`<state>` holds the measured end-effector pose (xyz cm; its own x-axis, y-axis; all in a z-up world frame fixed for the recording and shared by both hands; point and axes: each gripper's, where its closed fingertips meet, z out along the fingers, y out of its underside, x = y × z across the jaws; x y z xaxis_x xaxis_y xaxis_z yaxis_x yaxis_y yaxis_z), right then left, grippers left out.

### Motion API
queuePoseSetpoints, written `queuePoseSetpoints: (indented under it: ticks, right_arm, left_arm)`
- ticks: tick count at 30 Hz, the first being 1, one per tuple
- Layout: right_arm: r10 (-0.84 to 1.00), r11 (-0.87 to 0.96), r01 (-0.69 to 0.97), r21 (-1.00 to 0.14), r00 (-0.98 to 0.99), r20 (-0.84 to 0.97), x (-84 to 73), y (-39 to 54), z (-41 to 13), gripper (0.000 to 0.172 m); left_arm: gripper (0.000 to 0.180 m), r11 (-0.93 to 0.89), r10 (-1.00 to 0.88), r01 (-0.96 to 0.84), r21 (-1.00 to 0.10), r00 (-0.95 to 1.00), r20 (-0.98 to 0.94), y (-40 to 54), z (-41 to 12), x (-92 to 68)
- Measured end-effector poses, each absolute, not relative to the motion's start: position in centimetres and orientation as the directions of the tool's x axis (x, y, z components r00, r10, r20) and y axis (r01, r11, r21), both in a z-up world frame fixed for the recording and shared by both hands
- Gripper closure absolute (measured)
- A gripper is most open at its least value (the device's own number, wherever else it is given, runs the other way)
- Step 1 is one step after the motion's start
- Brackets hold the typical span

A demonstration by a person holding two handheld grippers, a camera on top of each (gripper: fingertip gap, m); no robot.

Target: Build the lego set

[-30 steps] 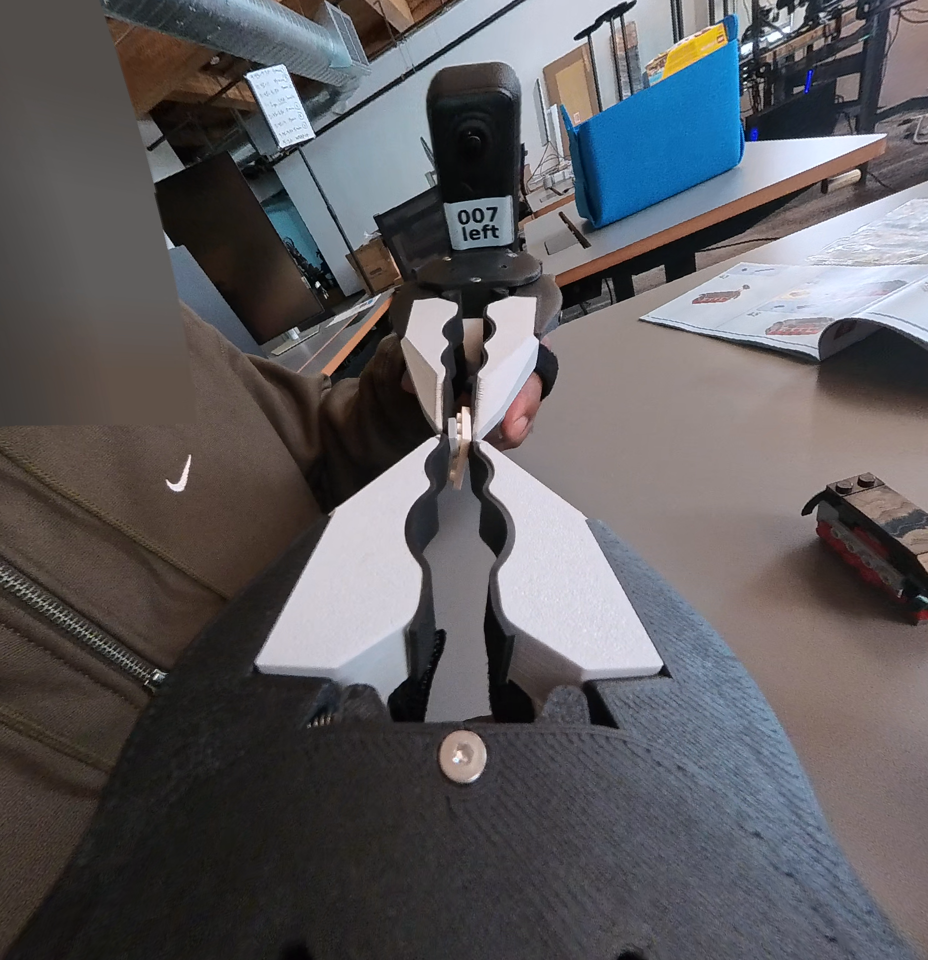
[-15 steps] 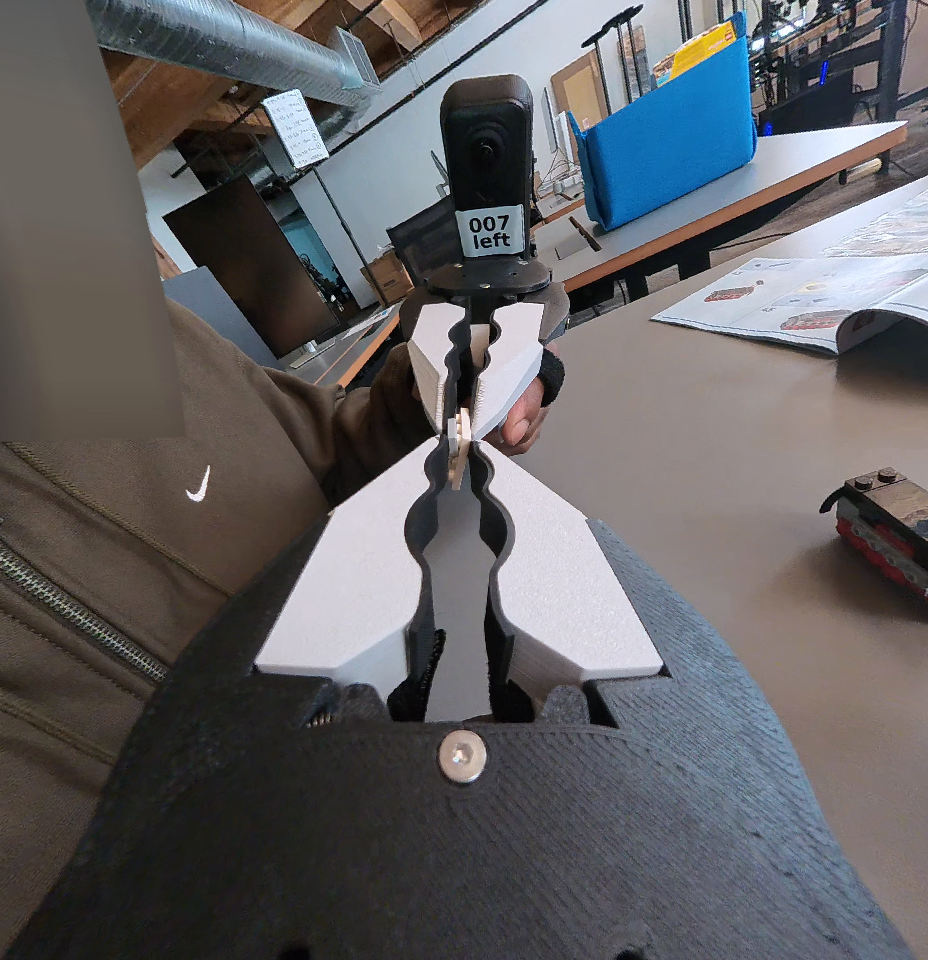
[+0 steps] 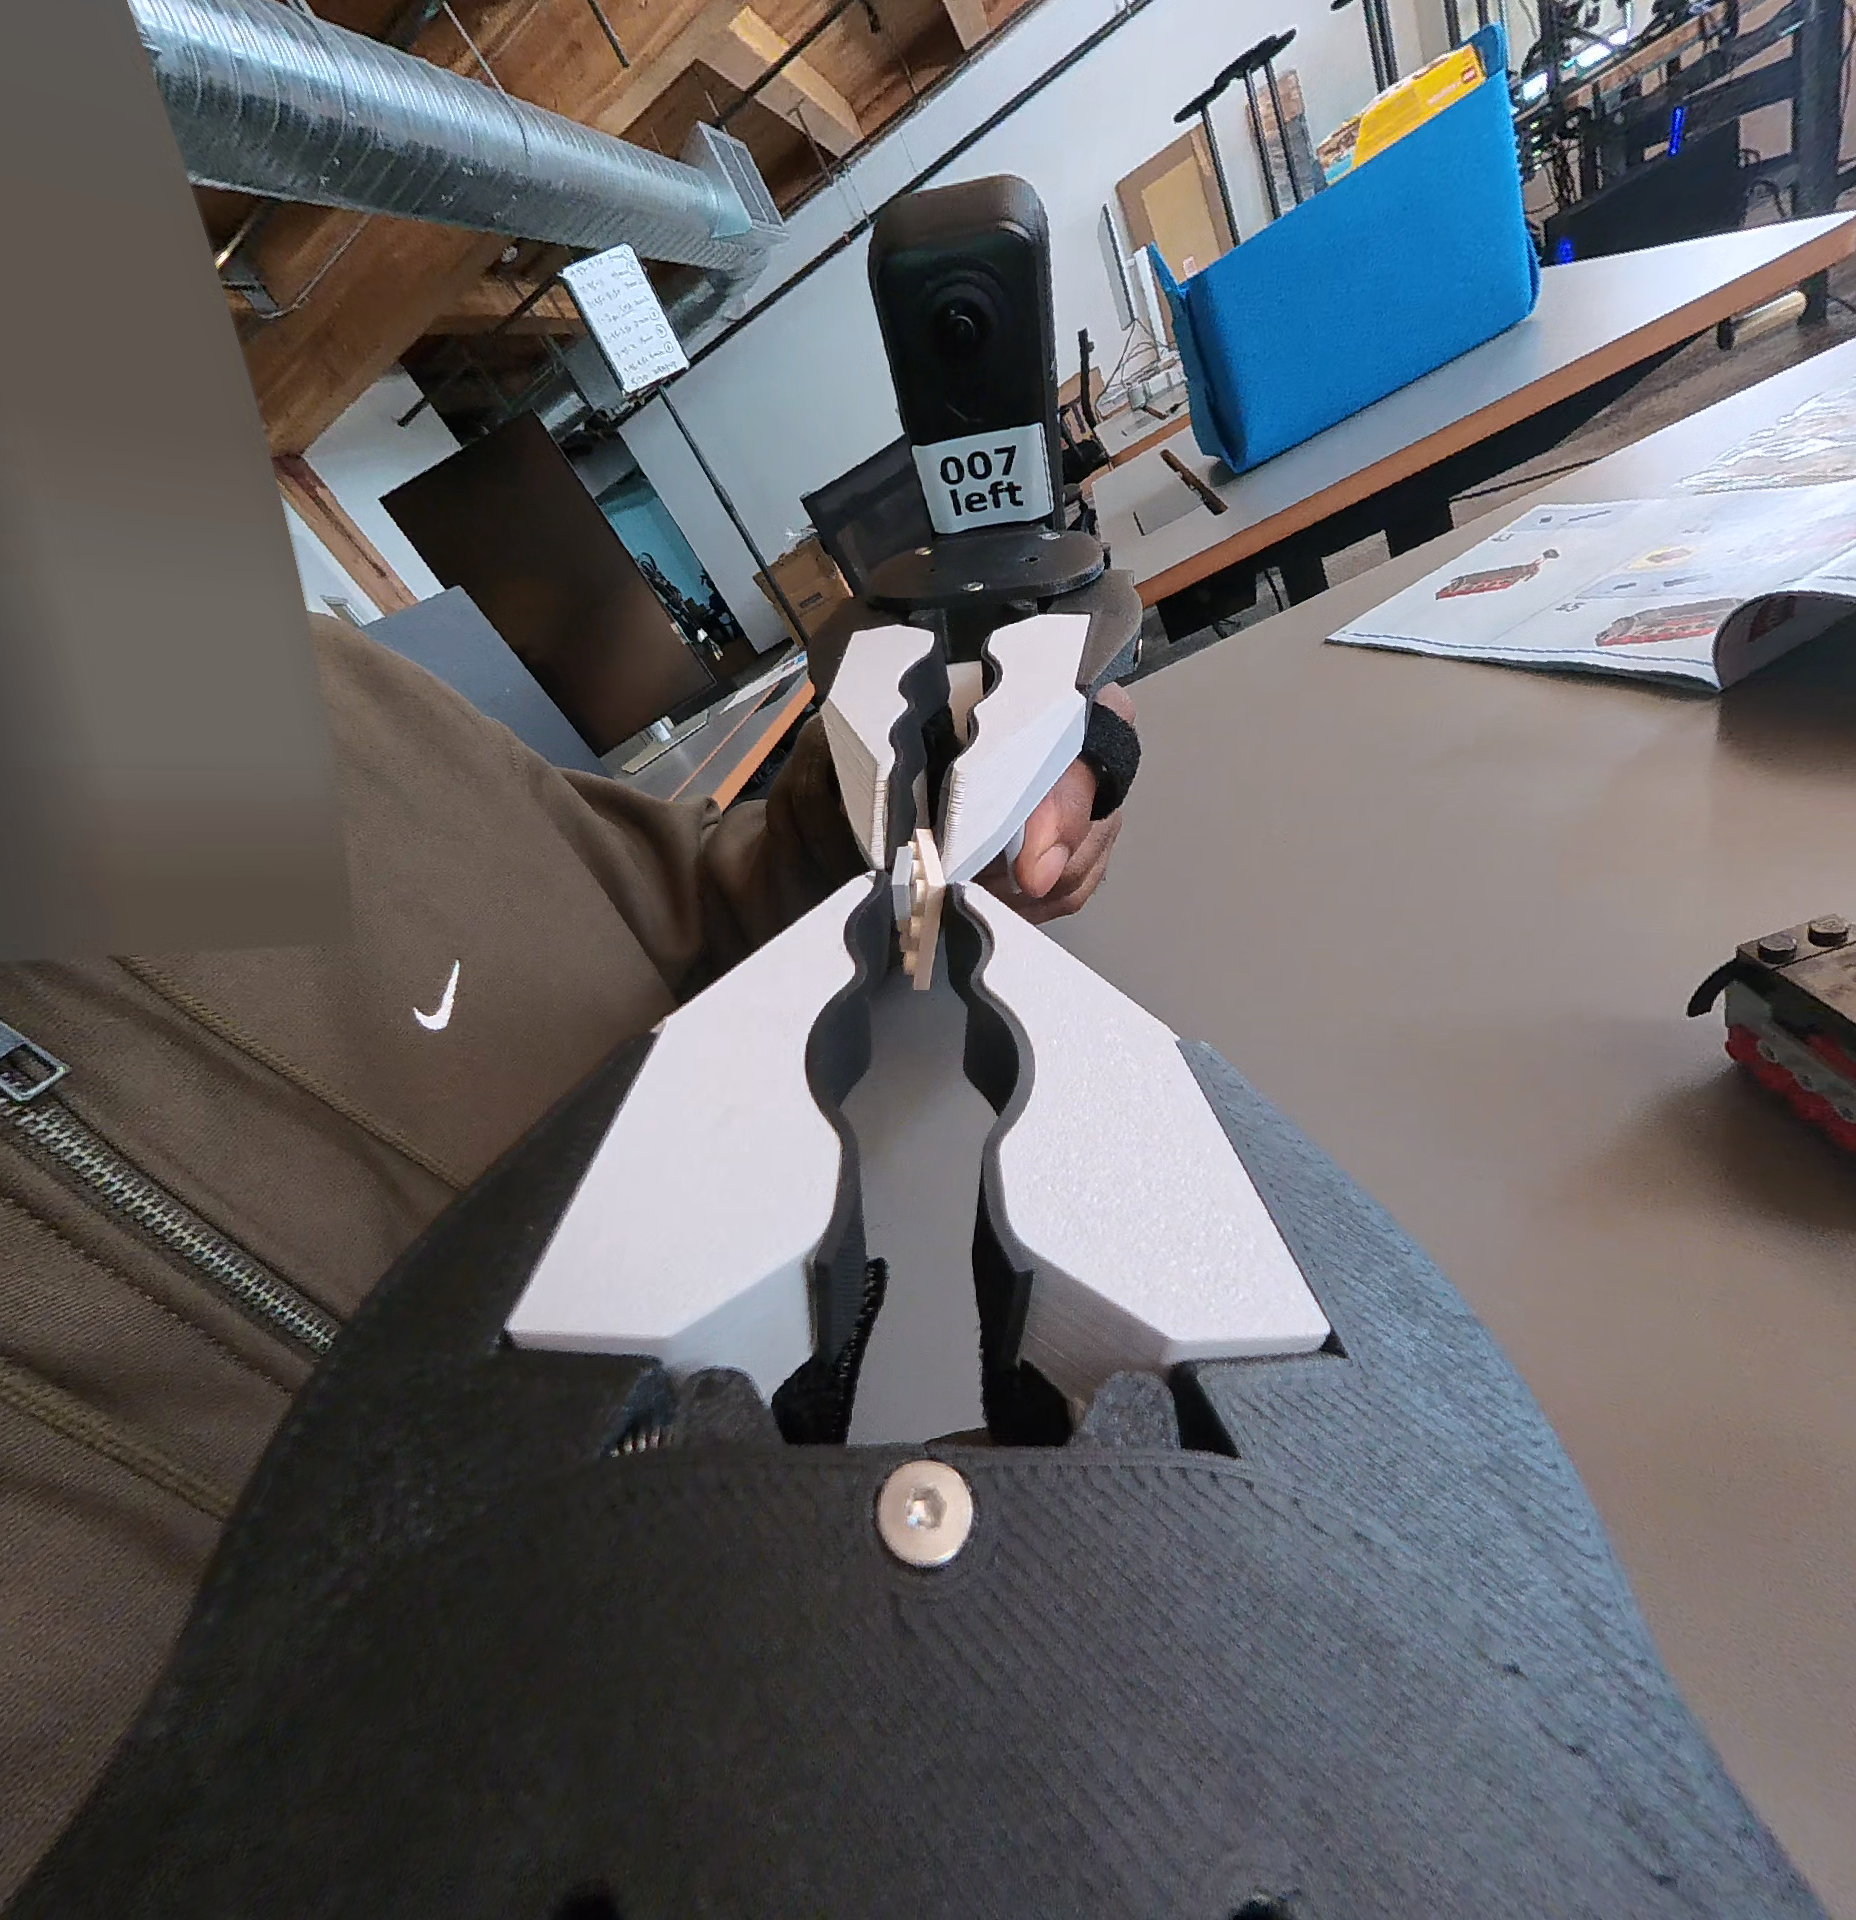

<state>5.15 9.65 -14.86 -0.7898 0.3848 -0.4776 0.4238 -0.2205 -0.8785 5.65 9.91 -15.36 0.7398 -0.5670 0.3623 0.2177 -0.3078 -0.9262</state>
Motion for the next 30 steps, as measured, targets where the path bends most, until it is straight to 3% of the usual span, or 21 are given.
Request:
queuePoseSetpoints:
  ticks: [23, 30]
  right_arm:
    - [0.428, -0.146, 0.351, -0.925, -0.82, -0.379, 5.42, 9.61, -15.23, 0.163]
    - [0.475, -0.052, 0.26, -0.964, -0.843, -0.253, 5.59, 9.53, -15.42, 0.163]
  left_arm:
    - [0.173, -0.336, -0.577, 0.233, -0.913, 0.715, 0.395, 9.8, -15.68, 5.93]
    - [0.173, -0.363, -0.575, 0.26, -0.895, 0.693, 0.435, 9.73, -15.85, 6.12]
